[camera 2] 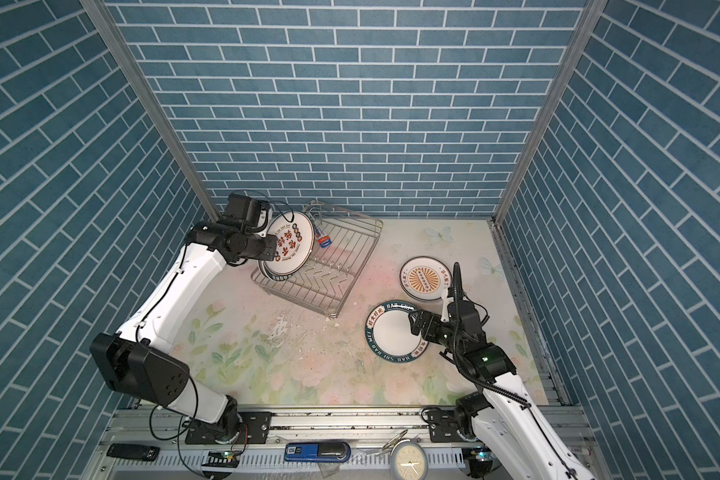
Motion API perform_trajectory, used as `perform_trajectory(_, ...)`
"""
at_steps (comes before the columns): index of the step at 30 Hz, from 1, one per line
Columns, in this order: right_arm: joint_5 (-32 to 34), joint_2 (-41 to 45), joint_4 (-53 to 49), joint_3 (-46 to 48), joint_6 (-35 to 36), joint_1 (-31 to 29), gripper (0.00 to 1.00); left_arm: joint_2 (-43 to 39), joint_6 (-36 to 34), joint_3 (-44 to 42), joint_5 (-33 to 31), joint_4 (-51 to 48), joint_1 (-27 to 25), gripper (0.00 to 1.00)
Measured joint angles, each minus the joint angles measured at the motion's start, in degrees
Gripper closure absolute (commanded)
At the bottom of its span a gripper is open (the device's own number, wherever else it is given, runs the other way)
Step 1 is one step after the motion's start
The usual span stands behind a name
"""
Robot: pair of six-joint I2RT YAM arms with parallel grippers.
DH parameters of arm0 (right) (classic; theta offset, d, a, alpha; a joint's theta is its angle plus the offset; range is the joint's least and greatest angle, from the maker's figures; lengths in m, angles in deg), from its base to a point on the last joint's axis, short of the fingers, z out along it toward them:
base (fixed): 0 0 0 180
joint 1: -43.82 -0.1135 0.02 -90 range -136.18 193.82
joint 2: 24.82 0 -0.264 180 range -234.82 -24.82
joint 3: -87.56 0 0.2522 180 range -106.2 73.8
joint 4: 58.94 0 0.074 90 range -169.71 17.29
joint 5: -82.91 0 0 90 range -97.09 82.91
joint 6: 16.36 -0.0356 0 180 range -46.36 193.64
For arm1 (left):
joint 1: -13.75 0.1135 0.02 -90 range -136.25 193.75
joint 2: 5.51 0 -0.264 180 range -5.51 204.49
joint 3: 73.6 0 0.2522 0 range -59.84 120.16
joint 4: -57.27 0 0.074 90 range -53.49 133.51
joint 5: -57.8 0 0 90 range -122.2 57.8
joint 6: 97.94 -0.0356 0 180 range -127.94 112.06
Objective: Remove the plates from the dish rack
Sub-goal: 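Lift the red-lettered plate up out of the rack with the left gripper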
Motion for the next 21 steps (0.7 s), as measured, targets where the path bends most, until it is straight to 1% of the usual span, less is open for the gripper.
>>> perform_trajectory(6, -0.1, 0.0, 0.1, 0.2, 0.0, 0.0, 0.01, -1.0, 0.1, -0.2, 1.6, 0.3, 0.1, 1.0)
perform_trajectory(10, -0.1, 0.4, 0.1, 0.2, 0.0, 0.0, 0.01, -1.1, 0.6, -0.2, 5.0, 0.3, 0.1, 1.0)
perform_trajectory(12, -0.1, 1.1, 0.5, 0.2, 0.0, 0.0, 0.01, -1.1, 1.0, -0.2, 8.2, 0.4, 0.2, 1.0)
perform_trajectory(16, -0.9, 2.8, 2.5, 0.2, 0.0, 0.0, 0.01, -1.0, 2.4, -0.2, 17.4, 1.2, 0.2, 1.0)
perform_trajectory(21, -3.9, 2.9, 9.5, 1.2, 0.0, 0.0, 0.01, 1.0, 4.7, -0.4, 29.7, 3.1, 0.2, 1.0)
